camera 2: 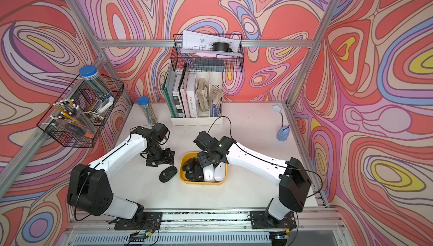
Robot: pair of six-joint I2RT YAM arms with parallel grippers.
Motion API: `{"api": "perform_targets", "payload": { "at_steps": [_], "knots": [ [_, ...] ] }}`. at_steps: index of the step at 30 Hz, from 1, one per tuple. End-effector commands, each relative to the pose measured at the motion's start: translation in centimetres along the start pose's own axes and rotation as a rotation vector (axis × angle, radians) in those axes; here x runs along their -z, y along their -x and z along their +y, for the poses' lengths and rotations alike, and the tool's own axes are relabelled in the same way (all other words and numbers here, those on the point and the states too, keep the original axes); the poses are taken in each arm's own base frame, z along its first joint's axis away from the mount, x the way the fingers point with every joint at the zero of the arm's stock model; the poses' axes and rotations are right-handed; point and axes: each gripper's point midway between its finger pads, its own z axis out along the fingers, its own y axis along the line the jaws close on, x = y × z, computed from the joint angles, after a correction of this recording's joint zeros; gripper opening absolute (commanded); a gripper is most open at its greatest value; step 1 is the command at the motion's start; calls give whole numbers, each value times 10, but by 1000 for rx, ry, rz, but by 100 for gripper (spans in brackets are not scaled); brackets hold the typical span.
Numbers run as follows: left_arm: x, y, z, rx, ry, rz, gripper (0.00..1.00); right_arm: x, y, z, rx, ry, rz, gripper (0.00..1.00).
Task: Put the mouse in the storage box
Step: Pick up the mouse from the center of the board.
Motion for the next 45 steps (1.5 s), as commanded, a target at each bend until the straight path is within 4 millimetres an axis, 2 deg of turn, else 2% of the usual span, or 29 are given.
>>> {"api": "perform_targets", "payload": {
  "at_steps": [1,5,12,16,20,29,32,40,45],
  "knots": [
    [-7,-6,17,-64,129,95,88,24,8,-2,-71,34,-101,74],
    [-16,-7,22,-38,199,174,88,41,0,-13,-79,19,-123,76],
    [-39,-27,7,-84,212,271,94,58,-5,-16,-110,55,-162,77],
    [-38,-31,-1,-125,192,271,96,65,-5,-21,-105,33,-169,77],
    [-41,-32,16,-138,298,302,96,69,-4,-22,-109,37,-187,77],
    [-61,-33,9,-136,259,343,97,81,-1,-24,-116,41,-207,77],
    [-67,-35,1,-130,208,357,97,84,0,-24,-119,37,-205,77],
    [-85,-34,3,-112,209,393,96,87,4,-24,-122,38,-215,77],
    [-92,-27,2,-73,179,380,90,88,3,-24,-124,40,-223,75]
  ]
}}
